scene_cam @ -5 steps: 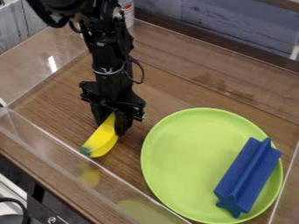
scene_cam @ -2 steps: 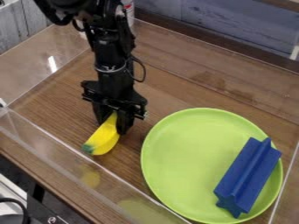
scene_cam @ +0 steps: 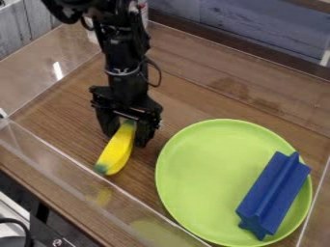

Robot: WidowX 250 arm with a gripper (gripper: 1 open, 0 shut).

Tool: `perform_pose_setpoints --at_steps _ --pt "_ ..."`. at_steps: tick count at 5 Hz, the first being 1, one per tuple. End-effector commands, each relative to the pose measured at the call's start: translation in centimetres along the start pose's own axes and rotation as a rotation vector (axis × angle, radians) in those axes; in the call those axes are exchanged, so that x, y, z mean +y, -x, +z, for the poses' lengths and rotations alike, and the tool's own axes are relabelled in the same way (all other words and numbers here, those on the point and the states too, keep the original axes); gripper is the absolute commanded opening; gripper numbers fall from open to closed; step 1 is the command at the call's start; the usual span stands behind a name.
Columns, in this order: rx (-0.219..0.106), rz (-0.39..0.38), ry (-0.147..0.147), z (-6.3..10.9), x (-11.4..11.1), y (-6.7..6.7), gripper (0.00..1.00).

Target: Remove the banana from inside the green plate and put it on the table

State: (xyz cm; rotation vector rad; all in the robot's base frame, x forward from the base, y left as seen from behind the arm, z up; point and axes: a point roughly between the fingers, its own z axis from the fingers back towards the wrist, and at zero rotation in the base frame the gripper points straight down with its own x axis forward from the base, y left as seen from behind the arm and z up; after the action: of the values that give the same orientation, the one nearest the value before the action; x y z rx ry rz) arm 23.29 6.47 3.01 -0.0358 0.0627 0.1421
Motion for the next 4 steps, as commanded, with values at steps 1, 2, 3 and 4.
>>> perform_pose_setpoints --at_steps 1,2,3,4 --pt "-0.066 -0.012 0.005 3.1 -0.3 -1.1 1.0" --pt "-0.1 -0.022 0.016 6.1 -0.8 -1.6 1.0" --pt "-0.13 -0.046 0.015 8.8 -1.7 -2.3 1.0" --pt "-0.137 -0.088 0.001 8.7 -1.7 -2.7 1.0"
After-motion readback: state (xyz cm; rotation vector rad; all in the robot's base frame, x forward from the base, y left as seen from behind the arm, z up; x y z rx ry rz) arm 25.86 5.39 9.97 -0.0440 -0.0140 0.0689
